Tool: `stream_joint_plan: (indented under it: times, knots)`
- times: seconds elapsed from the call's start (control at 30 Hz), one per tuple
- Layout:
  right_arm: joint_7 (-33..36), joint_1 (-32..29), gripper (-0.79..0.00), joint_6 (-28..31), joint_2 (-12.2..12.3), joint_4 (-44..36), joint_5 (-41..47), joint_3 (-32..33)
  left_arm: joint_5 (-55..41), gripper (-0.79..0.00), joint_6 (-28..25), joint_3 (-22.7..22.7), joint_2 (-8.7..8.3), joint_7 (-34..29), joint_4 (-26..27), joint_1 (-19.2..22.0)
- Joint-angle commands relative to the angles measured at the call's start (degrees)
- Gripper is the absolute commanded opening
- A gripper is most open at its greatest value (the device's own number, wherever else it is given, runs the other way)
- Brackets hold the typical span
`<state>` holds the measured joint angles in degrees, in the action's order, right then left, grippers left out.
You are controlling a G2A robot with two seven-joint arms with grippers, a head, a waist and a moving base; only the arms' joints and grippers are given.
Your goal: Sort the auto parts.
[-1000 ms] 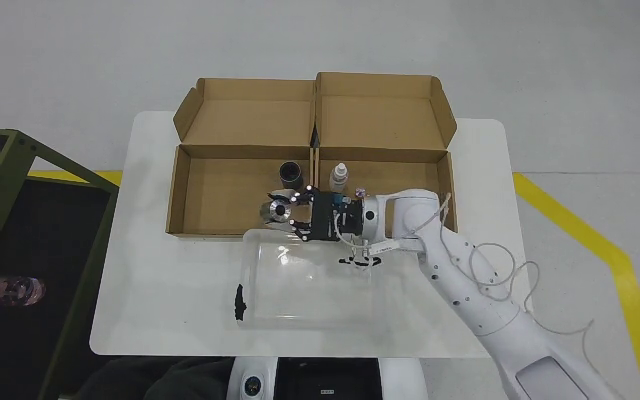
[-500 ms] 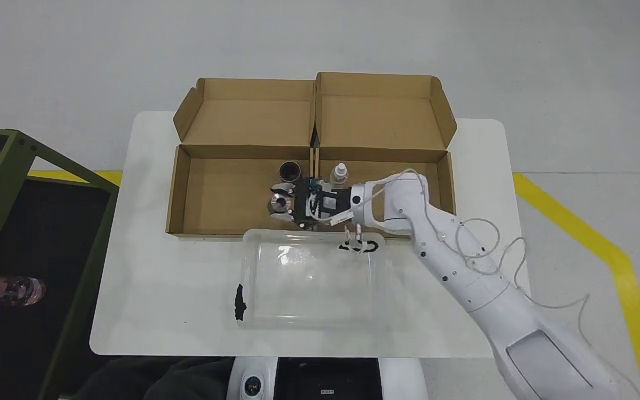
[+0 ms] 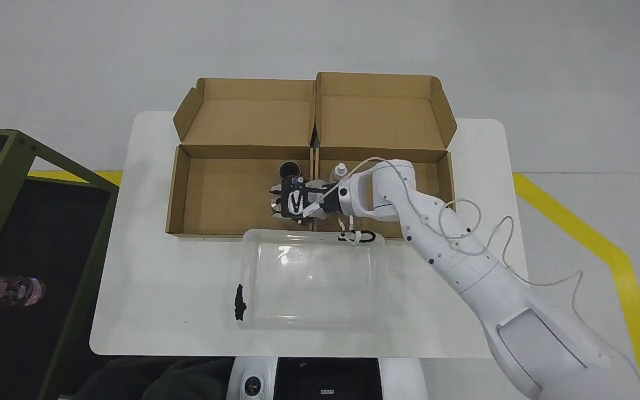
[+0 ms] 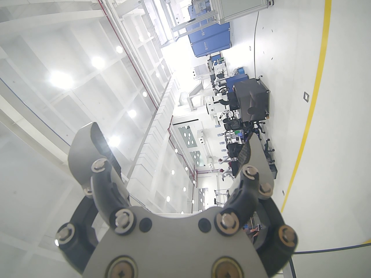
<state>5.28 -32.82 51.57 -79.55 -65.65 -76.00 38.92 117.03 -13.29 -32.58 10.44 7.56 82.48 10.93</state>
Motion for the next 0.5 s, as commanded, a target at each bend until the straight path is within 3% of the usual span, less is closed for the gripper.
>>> stream_joint_plan:
  times: [0.0, 0.47]
  knots:
    - [0.8, 0.8, -0.785, -0.3, -0.5, 1.1, -0.3, -0.9, 0.0, 0.000, 0.0, 0.0, 0.00, 0.0, 0.0, 0.0]
    - [5.2, 4.4, -0.763, -1.5, -3.5, 6.5, -2.6, -5.3, 0.0, 0.000, 0.0, 0.0, 0.00, 0.0, 0.0, 0.0]
